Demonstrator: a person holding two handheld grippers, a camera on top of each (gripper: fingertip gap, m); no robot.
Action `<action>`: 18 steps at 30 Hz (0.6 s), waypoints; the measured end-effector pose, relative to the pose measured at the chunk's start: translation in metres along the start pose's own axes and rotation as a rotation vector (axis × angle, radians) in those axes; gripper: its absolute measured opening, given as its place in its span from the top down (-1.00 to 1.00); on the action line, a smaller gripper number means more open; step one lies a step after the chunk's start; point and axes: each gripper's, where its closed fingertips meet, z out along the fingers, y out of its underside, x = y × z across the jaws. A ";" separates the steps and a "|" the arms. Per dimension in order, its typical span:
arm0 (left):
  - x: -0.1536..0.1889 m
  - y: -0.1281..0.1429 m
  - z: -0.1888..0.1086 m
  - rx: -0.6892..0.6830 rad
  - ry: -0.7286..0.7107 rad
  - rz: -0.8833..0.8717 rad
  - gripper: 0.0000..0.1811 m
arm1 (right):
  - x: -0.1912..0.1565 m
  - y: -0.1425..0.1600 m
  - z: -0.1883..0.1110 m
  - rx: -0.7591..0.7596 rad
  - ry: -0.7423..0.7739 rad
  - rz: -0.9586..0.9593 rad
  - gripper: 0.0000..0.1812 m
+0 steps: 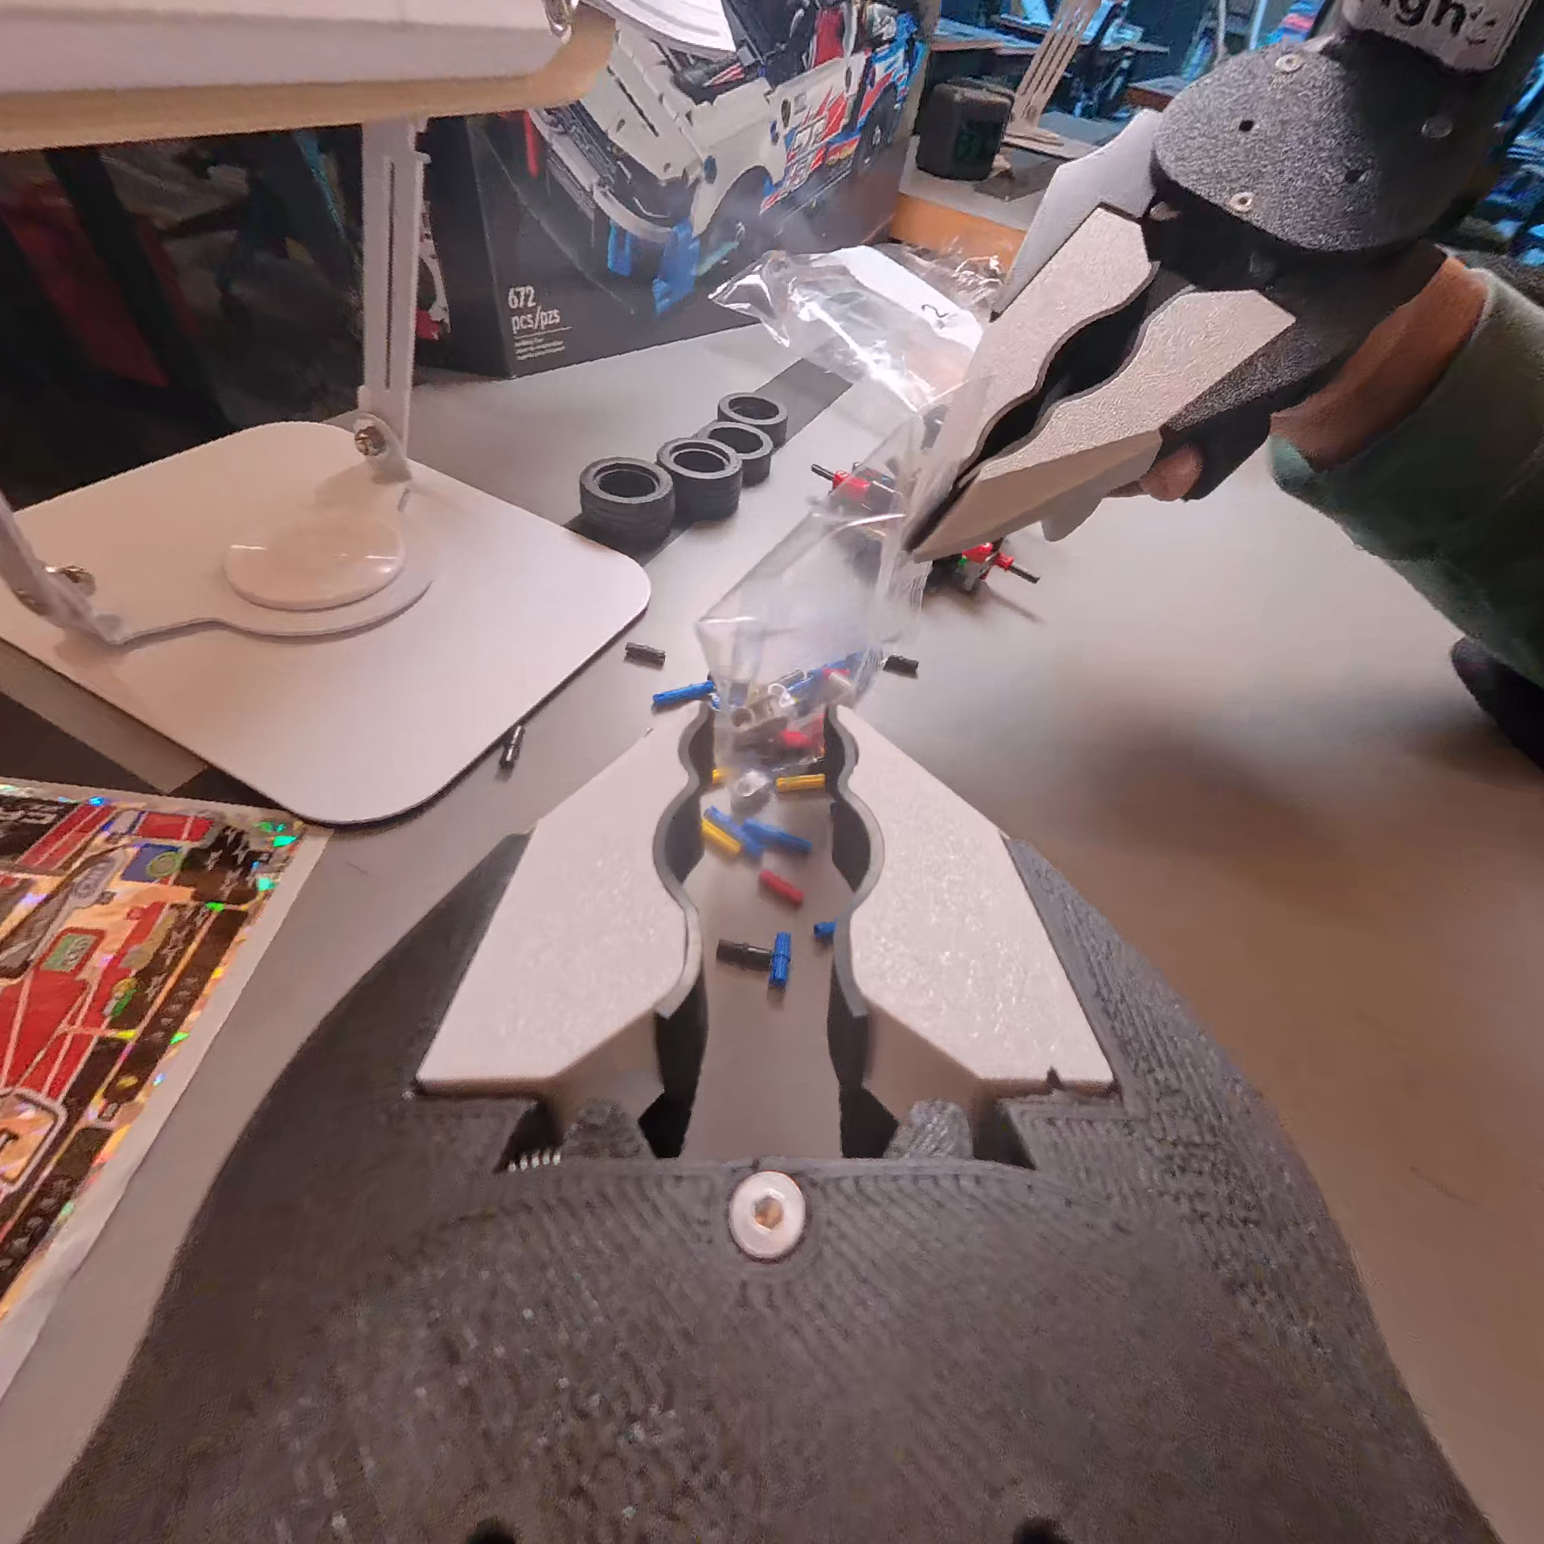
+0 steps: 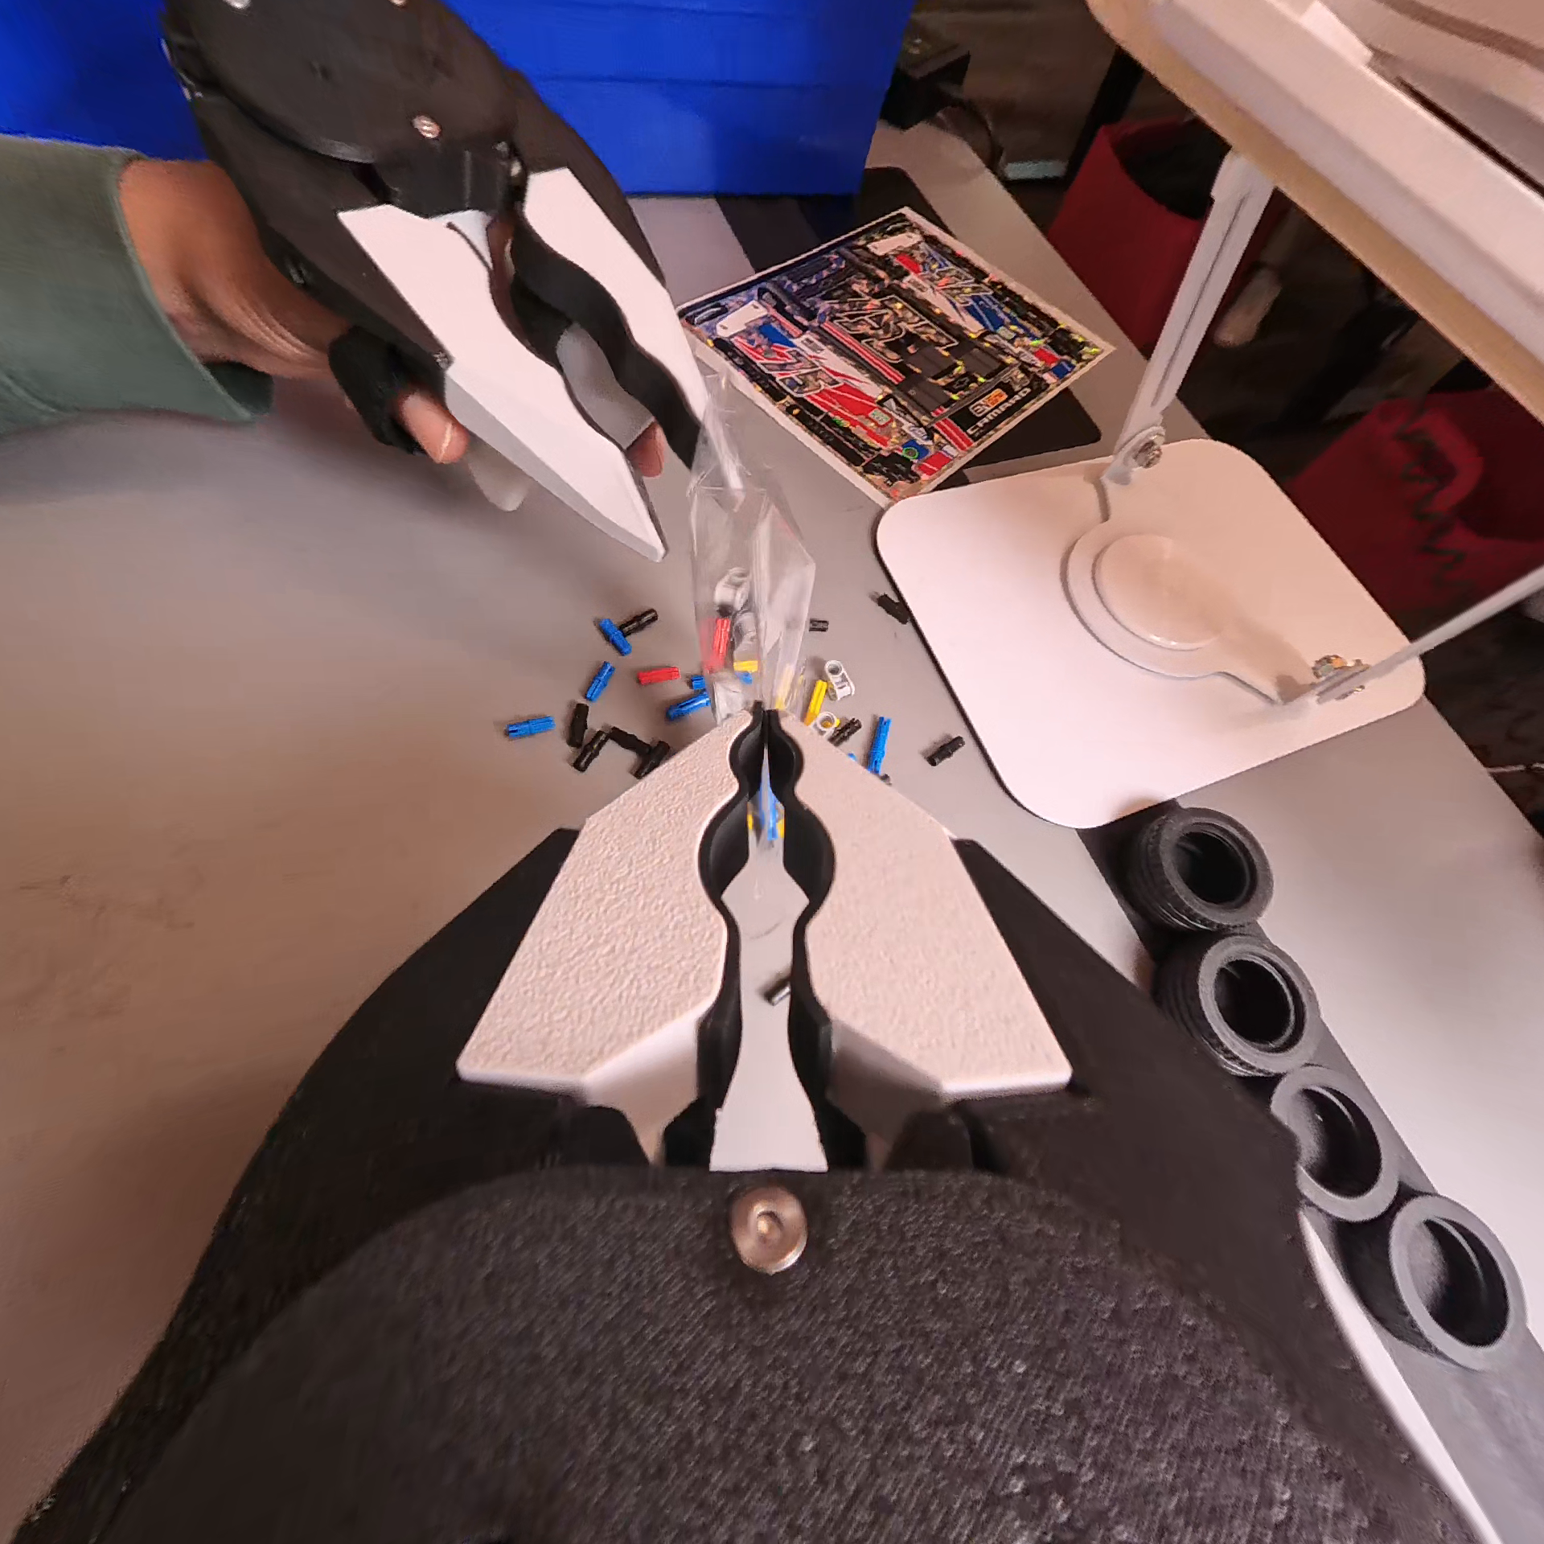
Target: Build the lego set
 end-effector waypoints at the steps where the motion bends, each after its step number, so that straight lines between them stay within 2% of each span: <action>1: 0.001 0.001 0.002 -0.010 0.013 0.003 0.81 | 0.000 0.000 0.001 -0.012 -0.005 -0.003 1.00; 3: 0.001 0.007 0.006 -0.042 0.025 0.013 0.93 | -0.001 -0.002 0.001 -0.009 -0.020 -0.006 1.00; 8: 0.002 0.012 0.007 -0.041 0.058 -0.021 1.00 | 0.002 -0.002 0.000 0.013 -0.025 0.018 1.00; 18: 0.005 0.003 0.001 -0.015 0.082 -0.057 1.00 | 0.003 -0.009 -0.004 0.063 -0.026 0.044 1.00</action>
